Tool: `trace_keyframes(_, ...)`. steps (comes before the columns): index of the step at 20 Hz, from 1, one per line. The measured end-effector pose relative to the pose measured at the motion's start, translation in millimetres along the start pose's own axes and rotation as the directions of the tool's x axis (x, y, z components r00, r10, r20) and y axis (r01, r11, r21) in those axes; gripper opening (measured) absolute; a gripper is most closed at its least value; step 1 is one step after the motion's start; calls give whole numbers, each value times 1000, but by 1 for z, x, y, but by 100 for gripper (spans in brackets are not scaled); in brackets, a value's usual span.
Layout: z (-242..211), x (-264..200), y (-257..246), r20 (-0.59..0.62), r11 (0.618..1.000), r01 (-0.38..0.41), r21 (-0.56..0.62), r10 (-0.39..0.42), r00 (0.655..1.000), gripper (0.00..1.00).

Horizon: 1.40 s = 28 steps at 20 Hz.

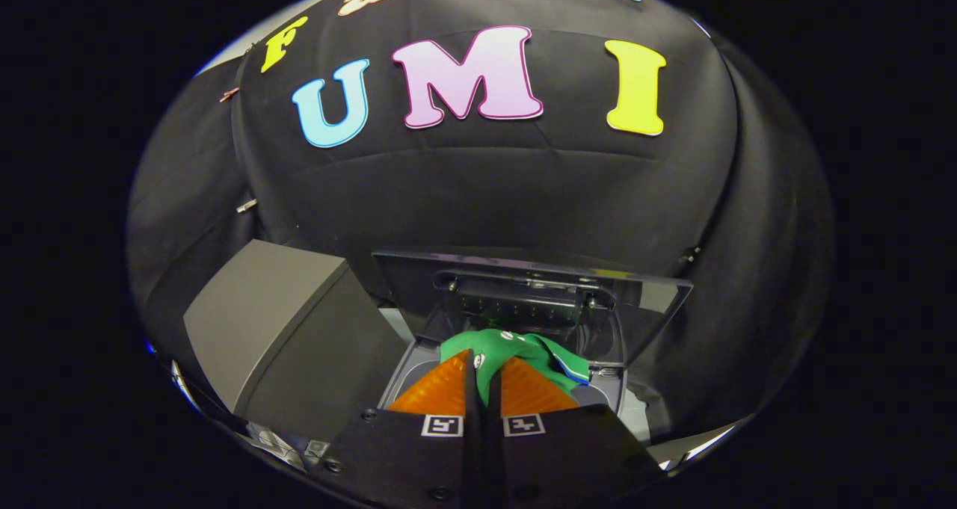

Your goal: Put the clothes into the washing machine and then close the washing machine lid.

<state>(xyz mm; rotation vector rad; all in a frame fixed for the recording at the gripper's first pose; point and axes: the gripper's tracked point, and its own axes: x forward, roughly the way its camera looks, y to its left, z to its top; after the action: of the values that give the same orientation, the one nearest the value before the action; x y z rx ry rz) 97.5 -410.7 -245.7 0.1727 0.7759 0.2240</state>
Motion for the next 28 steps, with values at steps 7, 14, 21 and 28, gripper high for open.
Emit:
trace_keyframes(7, -58, 13, -11, -108, 996, 83, 31, -79, 991, 5)
trace_keyframes(14, -77, 23, -16, -106, 997, 66, 26, -63, 992, 5)
trace_keyframes(21, -102, 45, -23, -133, 998, 67, -17, -68, 989, 5)
trace_keyframes(28, -154, 73, -24, -232, 998, 55, -19, -58, 971, 6)
